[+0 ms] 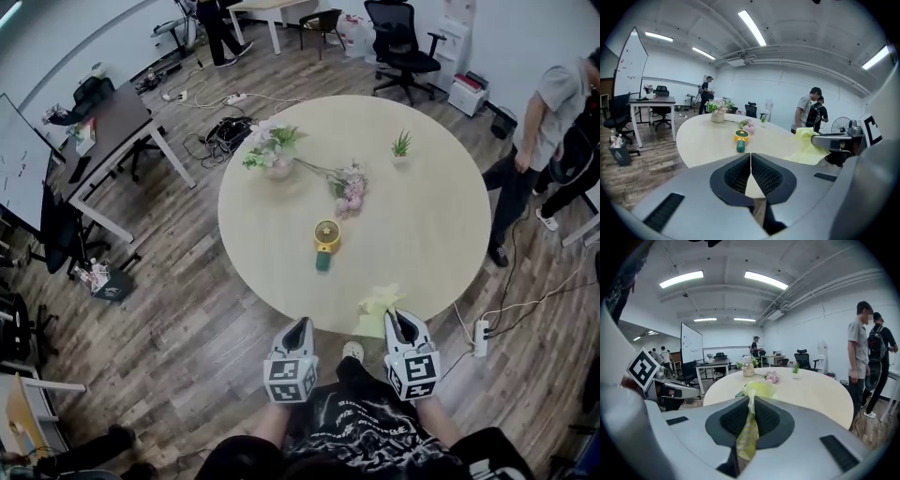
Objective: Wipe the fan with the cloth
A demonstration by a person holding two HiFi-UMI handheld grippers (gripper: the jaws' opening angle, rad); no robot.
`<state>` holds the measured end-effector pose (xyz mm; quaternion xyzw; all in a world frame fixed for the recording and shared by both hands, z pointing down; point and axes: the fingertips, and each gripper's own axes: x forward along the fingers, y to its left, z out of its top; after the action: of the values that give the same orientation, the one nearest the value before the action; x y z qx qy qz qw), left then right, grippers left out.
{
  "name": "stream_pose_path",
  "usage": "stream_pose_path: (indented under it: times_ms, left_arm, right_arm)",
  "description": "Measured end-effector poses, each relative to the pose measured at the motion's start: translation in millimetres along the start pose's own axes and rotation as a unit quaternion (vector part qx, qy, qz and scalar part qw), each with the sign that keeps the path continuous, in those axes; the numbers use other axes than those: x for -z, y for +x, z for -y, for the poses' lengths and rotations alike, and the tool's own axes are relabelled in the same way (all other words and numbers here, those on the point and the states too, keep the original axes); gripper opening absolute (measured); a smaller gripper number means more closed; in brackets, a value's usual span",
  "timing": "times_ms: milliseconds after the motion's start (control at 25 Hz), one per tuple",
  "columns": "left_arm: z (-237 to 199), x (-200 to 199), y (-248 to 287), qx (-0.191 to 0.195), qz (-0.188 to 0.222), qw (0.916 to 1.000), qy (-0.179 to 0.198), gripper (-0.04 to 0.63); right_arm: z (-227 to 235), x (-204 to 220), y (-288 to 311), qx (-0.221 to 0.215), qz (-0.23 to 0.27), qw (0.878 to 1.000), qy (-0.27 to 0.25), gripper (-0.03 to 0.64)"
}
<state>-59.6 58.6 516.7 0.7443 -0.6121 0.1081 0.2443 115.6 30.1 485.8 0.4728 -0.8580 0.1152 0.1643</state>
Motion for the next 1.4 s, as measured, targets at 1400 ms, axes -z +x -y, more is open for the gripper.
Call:
stream_pose_path:
  times_ms: [1400]
  left_arm:
    - [-43,-3,210,-0.001,-0.166,0.9835,0.072,0.281]
  right_arm:
    - [84,-54,109,0.016,-0.016,1.0,-0.008,0.032]
